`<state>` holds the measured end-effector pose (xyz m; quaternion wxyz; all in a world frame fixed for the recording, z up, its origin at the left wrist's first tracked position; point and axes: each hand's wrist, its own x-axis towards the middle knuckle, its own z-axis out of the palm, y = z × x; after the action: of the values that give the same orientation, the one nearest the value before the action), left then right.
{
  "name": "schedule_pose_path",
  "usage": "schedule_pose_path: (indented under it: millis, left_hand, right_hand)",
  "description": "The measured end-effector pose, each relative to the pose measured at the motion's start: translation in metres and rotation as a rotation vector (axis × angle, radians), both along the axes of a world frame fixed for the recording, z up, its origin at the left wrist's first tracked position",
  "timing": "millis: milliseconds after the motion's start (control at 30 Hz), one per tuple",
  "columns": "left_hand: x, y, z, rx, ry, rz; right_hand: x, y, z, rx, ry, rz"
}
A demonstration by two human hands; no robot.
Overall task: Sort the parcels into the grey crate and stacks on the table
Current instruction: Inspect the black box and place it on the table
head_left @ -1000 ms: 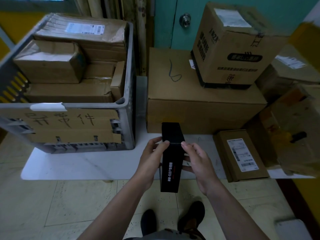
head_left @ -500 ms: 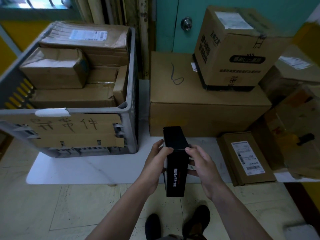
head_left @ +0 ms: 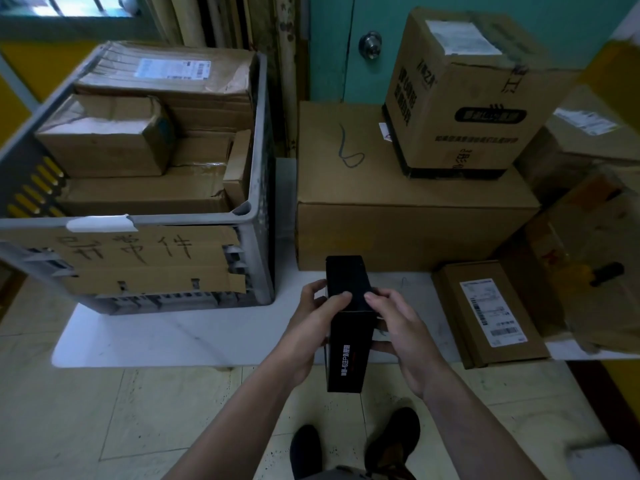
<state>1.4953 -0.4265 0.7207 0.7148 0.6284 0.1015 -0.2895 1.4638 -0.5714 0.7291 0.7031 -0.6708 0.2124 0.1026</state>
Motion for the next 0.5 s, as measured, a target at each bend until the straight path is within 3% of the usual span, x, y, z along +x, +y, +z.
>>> schedule_pose_path:
  millis: [167, 500]
  left_hand:
    - [0.0002, 0.0026, -0.0020, -0.037, -0.051, 0.000]
    - [0.0033, 0.0036, -0.0090, -0.055, -0.101, 0.032]
  right_hand:
    - [-0.0041, 0.0054, -0.0076, -0.028, -0.068, -0.088]
    - [-0.0013, 0.0060, -0.0051, -0.006, -0.097, -0.061]
